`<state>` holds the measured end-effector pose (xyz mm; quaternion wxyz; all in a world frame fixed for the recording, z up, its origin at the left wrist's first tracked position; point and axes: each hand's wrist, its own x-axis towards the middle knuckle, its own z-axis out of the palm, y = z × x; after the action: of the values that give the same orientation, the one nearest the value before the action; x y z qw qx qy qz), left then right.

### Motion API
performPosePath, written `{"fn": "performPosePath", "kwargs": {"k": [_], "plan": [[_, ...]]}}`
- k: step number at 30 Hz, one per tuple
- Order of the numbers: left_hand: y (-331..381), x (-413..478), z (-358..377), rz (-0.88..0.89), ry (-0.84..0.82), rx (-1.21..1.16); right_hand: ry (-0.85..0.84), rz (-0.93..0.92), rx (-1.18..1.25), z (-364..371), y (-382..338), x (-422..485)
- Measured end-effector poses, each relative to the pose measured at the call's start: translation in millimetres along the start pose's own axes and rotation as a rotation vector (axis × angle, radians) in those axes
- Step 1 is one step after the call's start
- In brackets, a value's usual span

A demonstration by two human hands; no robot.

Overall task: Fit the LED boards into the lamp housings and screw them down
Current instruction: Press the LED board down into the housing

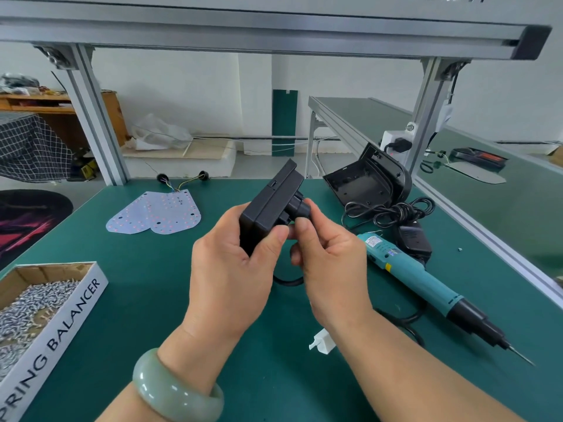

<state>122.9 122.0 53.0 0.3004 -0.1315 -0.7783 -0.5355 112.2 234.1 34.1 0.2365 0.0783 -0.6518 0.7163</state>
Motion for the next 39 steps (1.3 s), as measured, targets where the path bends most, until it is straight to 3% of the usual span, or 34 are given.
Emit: {"fn": "performPosePath", "kwargs": {"k": [3,8,13,19,28,33,39], "plan": [[-1.7,-1.1,-2.1,0.007,0.026,0.020,-0.080,-0.139,-0.334,-6.4,-3.6,1.9],[0.0,-2.3,-3.6,0.005,-0.011,0.048,-0.128,-0.187,-0.741,-21.5,-8.2,10.2],[4.1,-4.9,3.6,0.001,-0.038,0.039,-0.041,-0.137,-0.697,-11.6,-8.4,6.7],[8.5,-7.1,4.9,0.006,-0.032,0.022,0.001,-0.264,-0.805,-0.7,-12.6,1.0],[6.9,-0.6,-2.0,-0.016,0.023,-0.054,-0.089,-0.291,-0.527,-12.7,-13.5,4.7],[7.1,-3.4,-1.4,-0.008,0.009,-0.043,-0.075,-0.120,-0.240,-16.9,-14.4,12.3],[6.5,-3.6,-0.1,0.008,0.026,-0.017,-0.083,0.170,0.267,-17.7,-15.2,13.5]]}}
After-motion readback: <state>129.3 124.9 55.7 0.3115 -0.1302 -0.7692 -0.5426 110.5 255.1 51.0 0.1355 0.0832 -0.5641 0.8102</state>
